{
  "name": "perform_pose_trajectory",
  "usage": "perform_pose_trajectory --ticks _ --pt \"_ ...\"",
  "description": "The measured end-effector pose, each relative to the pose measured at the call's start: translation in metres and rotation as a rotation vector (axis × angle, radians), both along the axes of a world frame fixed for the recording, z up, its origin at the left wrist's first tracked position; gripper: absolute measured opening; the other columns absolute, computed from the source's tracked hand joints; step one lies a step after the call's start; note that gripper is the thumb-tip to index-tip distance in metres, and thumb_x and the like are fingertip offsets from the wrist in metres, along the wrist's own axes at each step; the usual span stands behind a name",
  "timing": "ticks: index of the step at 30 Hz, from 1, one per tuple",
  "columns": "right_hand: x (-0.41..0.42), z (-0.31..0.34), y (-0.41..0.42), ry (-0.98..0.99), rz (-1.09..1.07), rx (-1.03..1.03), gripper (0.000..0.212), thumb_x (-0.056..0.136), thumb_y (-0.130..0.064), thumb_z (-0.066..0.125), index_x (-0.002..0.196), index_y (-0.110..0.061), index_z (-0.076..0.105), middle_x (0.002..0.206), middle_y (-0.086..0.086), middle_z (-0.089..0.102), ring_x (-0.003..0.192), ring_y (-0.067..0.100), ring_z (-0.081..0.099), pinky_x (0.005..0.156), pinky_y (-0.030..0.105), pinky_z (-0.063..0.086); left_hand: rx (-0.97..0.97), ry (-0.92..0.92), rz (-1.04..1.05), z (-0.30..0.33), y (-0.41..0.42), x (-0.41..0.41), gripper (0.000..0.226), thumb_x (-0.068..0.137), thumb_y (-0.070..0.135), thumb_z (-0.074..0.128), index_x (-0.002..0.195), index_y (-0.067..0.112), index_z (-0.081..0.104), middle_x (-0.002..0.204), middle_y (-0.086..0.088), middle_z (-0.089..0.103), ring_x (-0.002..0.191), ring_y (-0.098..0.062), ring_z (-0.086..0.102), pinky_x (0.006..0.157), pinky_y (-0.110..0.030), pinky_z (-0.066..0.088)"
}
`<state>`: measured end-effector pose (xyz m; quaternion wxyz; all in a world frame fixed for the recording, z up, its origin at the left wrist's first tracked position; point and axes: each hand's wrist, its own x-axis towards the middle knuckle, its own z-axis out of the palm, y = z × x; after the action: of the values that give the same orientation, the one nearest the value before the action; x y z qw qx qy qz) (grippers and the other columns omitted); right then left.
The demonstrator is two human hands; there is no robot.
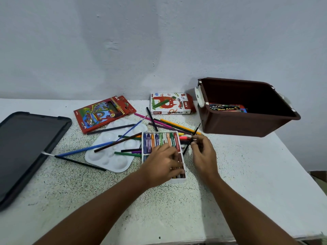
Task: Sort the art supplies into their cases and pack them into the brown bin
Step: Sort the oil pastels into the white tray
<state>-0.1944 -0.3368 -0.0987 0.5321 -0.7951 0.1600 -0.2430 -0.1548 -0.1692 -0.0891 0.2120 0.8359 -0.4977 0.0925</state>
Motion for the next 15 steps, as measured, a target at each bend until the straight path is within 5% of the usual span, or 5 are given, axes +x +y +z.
perform_pose_trajectory --ticks 6,10,15 --pt "0.001 0.008 0.004 0.113 0.023 -0.098 0.009 0.098 -0.021 0.051 0.103 -0.022 0.059 0.086 -0.005 0.064 0.074 0.009 0.059 0.061 0.027 0.045 -0.092 0.114 0.352 0.013 0.028 0.013 0.038 0.092 0.045 0.047 0.112 0.018 0.064 0.104 0.000 0.057 0.100 -0.015 0.047 0.086 -0.038 0.045" --pt "0.009 0.019 0.016 0.349 0.029 -0.355 0.020 0.098 -0.035 0.046 0.100 -0.020 0.058 0.086 -0.002 0.066 0.077 0.016 0.061 0.064 0.032 0.047 -0.064 0.213 0.536 0.017 0.050 0.029 0.039 0.095 0.036 0.049 0.127 0.014 0.053 0.115 -0.011 0.056 0.107 -0.027 0.050 0.090 -0.038 0.043" --pt "0.018 0.028 0.037 0.626 0.030 -0.457 0.037 0.096 -0.051 0.044 0.098 -0.017 0.058 0.085 0.002 0.063 0.077 0.023 0.057 0.062 0.031 0.041 -0.065 0.268 0.500 0.018 0.058 0.032 0.036 0.094 0.035 0.050 0.121 0.012 0.055 0.088 -0.010 0.067 0.080 -0.024 0.060 0.071 -0.034 0.045"
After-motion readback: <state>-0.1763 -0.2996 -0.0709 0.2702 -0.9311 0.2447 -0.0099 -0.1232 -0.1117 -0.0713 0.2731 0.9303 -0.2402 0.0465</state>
